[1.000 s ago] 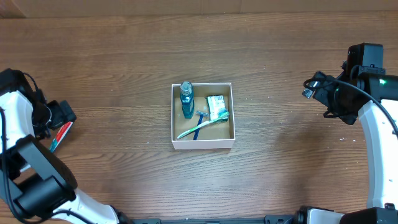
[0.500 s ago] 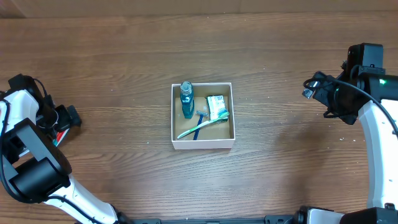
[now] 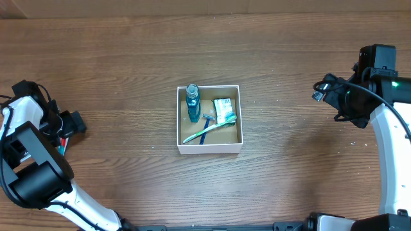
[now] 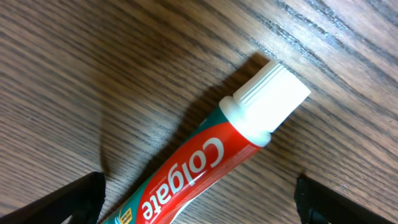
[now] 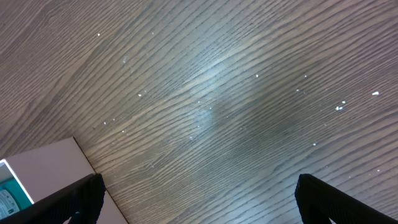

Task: Pack container
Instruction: 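Reach the left gripper to the Colgate toothpaste tube and grasp it, then lift the toothpaste tube and lay it in the box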

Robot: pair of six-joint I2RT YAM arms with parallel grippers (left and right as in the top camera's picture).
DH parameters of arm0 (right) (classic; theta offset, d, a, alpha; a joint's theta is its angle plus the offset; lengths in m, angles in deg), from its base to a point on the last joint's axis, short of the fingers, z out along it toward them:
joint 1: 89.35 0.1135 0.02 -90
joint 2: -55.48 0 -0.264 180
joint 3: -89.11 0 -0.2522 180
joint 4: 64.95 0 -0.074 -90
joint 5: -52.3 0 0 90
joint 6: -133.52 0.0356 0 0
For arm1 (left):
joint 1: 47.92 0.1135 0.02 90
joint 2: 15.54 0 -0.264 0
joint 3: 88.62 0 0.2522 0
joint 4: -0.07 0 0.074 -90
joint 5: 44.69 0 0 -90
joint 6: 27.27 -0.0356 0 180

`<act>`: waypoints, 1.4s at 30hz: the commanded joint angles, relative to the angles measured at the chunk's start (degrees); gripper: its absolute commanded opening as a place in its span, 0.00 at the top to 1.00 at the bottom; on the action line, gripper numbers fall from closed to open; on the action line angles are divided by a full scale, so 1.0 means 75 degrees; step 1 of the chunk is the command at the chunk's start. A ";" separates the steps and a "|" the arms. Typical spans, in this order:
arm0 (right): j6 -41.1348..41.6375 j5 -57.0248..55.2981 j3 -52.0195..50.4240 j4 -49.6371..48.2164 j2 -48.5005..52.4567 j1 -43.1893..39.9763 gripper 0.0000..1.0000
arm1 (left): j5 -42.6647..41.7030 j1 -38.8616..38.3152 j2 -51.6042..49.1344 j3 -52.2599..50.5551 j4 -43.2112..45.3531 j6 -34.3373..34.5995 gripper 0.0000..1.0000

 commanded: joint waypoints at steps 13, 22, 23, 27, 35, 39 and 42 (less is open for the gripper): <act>-0.0052 0.0035 -0.0003 -0.0041 -0.0079 0.0015 0.00 | -0.0291 0.0032 -0.0169 -0.0204 -0.0300 -0.0111 0.82; -0.0055 0.0035 -0.0003 -0.0038 -0.0079 0.0015 0.00 | -0.0286 0.0029 -0.0166 -0.0195 -0.0364 0.0038 0.96; -0.0055 0.0035 -0.0003 -0.0038 -0.0079 0.0015 0.00 | -0.0286 0.0029 -0.0166 -0.0169 -0.0396 0.0117 0.96; -0.0055 0.0035 -0.0003 -0.0041 -0.0079 0.0015 0.00 | -0.0408 0.0012 -0.0085 0.0353 -0.0883 0.0405 0.96; -0.0052 0.0038 -0.0003 -0.0041 -0.0079 0.0015 0.00 | -0.1274 -0.0729 0.1886 0.1408 -0.1553 0.0399 0.96; -0.0050 0.0041 -0.0003 -0.0041 -0.0079 0.0015 0.00 | -0.1402 -0.2043 0.3375 0.1408 -0.1568 0.0055 0.96; -0.0052 0.0041 -0.0003 -0.0041 -0.0079 0.0015 0.00 | -0.1393 -0.3255 0.4025 0.1408 -0.1574 -0.0388 0.96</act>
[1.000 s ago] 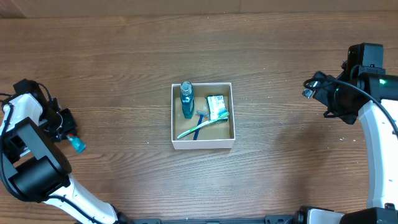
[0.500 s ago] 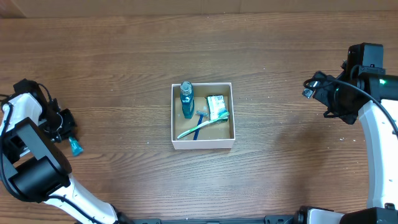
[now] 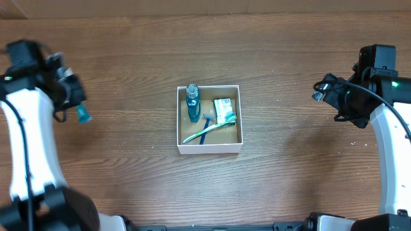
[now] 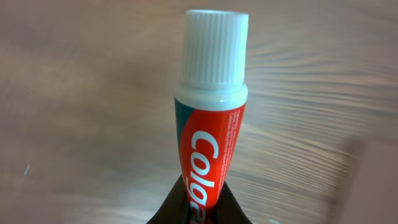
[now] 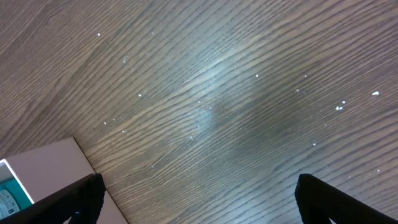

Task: Pack container
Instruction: 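Lift the toothpaste tube and lay it in the box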

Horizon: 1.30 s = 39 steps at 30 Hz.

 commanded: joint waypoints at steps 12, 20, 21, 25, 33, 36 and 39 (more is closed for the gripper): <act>-0.0052 0.0041 -0.0003 -0.0058 -0.0079 0.0015 0.00 | -0.0047 -0.5581 0.0930 0.0166 0.0099 -0.2186 0.96; -0.0052 0.0041 -0.0003 -0.0064 -0.0079 0.0015 0.00 | -0.0061 -0.6927 -0.0175 0.0163 0.0122 -0.2815 0.96; -0.0052 0.0044 -0.0003 -0.0064 -0.0079 0.0015 0.00 | -0.0140 -0.6948 -0.0425 0.0163 0.0117 -0.2809 0.96; -0.0052 0.0041 -0.0003 -0.0061 -0.0079 0.0015 0.00 | -0.0300 -0.6968 -0.1478 0.0160 0.0087 -0.2745 0.96; -0.0052 0.0041 -0.0003 -0.0061 -0.0079 0.0015 0.00 | -0.0271 -0.6971 -0.2530 0.0163 0.0044 -0.2754 0.64; -0.0052 0.0041 -0.0003 -0.0061 -0.0079 0.0015 0.00 | -0.0189 -0.6971 -0.2387 0.0291 -0.0093 -0.2751 0.51; -0.0055 0.0041 -0.0003 -0.0061 -0.0079 0.0015 0.00 | -0.0099 -0.6974 -0.2151 0.0647 -0.0463 -0.2734 0.43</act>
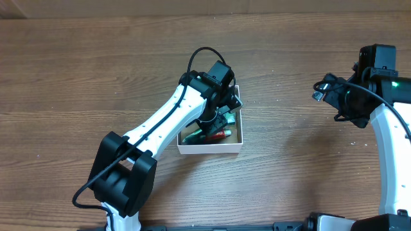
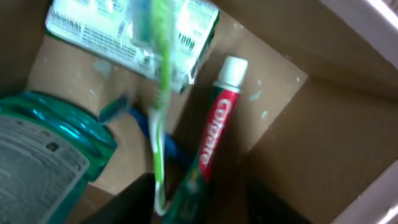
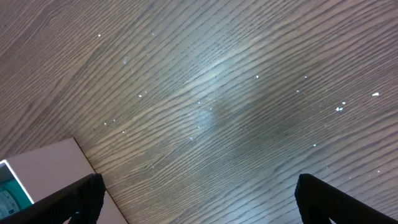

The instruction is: Pack container

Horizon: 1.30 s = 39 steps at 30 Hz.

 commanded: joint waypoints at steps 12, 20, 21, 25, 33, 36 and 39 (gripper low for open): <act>-0.0656 -0.0076 -0.0003 -0.0350 -0.0079 0.0595 0.00 | 0.2661 0.0938 0.2661 0.1801 -0.1221 0.3657 0.00; -0.0586 -0.0723 0.0000 -0.1620 -0.0017 0.2326 0.00 | 0.1868 0.3459 0.3051 0.1789 -0.1037 0.4587 0.00; -0.0589 -0.0664 0.0000 -0.1891 0.0035 0.2398 0.00 | 0.1760 0.3745 0.3013 0.1786 -0.0982 0.4587 0.00; -0.0597 -0.0516 0.0000 -0.2623 0.0157 0.2430 0.00 | 0.1655 0.4392 0.2894 0.1784 -0.0833 0.4581 0.00; -0.0592 -0.0533 0.0000 -0.3308 0.0122 0.2416 0.00 | 0.1833 0.4788 0.2827 0.1784 -0.0525 0.4025 0.00; -0.0519 -0.0568 0.0000 -0.2876 -0.0020 0.2416 0.00 | 0.1853 0.4794 0.2967 0.1784 -0.0839 0.4025 0.00; -0.0154 -0.0851 -0.0003 -0.2410 -0.0344 0.2416 0.00 | 0.1853 0.4794 0.3299 0.1760 -0.1000 0.3937 0.00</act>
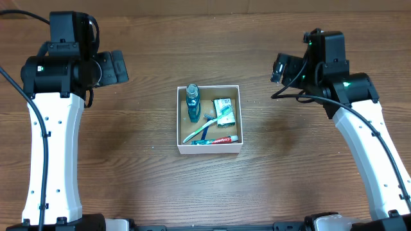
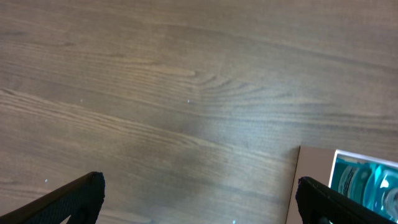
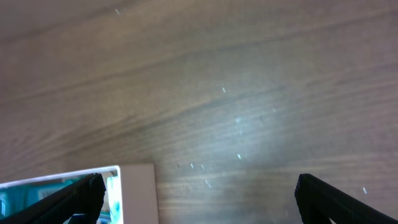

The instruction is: Pack container

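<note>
The white box (image 1: 209,149) stands mid-table. It holds a blue bottle (image 1: 192,102), a green packet (image 1: 224,109), a green toothbrush (image 1: 200,133), a blue razor (image 1: 207,119) and the red toothpaste tube (image 1: 216,140), which lies along the front wall. My left gripper (image 1: 121,67) hangs open and empty to the box's upper left. Its wrist view shows bare wood between the fingers (image 2: 74,198), with the box corner (image 2: 314,183) and the bottle (image 2: 367,180) at the right edge. My right gripper (image 1: 277,68) is open and empty to the box's upper right, with the box rim (image 3: 137,186) at its lower left.
Brown wooden tabletop (image 1: 128,173) lies all round the box. Both white arms stand over the table's left and right sides.
My left gripper was down inside the box over the toothpaste. It is now out of the box at the upper left, open and empty. My right arm has moved in from the right edge toward the box.
My left gripper stood open around the toothpaste on the table at far left. Then it held the tube up in the air. Then it was in the box with the tube lying on the floor. Now the tube stays in the box and both grippers are empty.
</note>
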Robot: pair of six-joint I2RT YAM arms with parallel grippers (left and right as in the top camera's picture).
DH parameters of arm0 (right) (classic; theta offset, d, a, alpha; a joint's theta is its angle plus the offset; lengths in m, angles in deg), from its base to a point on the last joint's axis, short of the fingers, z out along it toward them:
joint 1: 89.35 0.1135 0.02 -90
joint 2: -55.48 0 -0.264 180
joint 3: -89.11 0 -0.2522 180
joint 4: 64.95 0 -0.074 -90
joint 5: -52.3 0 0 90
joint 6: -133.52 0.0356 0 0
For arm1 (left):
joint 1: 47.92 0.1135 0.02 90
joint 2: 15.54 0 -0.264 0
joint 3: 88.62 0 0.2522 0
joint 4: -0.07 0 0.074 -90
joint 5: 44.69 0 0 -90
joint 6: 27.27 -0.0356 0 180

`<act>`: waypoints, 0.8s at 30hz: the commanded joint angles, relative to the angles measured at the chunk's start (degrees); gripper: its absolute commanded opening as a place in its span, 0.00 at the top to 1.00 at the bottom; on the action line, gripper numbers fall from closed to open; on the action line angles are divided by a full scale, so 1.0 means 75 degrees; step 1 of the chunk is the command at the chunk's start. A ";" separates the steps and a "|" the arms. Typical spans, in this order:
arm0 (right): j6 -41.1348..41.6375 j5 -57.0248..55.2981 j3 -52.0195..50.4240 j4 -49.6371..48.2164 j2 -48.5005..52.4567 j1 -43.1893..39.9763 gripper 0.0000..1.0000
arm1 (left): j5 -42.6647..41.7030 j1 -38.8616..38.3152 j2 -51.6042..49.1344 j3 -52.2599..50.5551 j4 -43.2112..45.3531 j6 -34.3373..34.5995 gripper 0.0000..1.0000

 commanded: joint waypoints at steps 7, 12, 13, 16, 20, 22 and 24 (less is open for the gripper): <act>0.0347 -0.0583 -0.0032 0.0868 -0.1626 -0.0015 0.00 | -0.0227 0.0029 0.2162 -0.1061 0.0041 -0.0358 0.00; 0.0455 -0.0586 -0.1017 0.0723 -0.2926 -0.0015 0.00 | -0.0245 0.0029 0.4246 -0.3197 0.0787 -0.0624 0.00; 0.0522 -0.0592 -0.1472 0.0603 -0.3293 -0.0015 0.00 | -0.0245 0.0029 0.4718 -0.3646 0.0935 -0.0731 0.00; 0.0519 -0.0612 -0.2562 0.0187 -0.4115 -0.0015 0.00 | -0.0245 0.0029 0.5936 -0.4637 0.1137 -0.0962 0.00; 0.0516 -0.0729 -0.3456 -0.0090 -0.4616 -0.0015 0.00 | -0.0207 0.0029 0.6980 -0.5400 0.1157 -0.0959 0.00; 0.0516 -0.0729 -0.3579 -0.0012 -0.4610 -0.0015 0.00 | -0.0216 0.0029 0.7140 -0.5560 0.1151 -0.0956 0.00; 0.0516 -0.0729 -0.3587 0.0055 -0.4526 -0.0015 0.00 | -0.0219 0.0029 0.7114 -0.5575 0.1093 -0.0956 0.00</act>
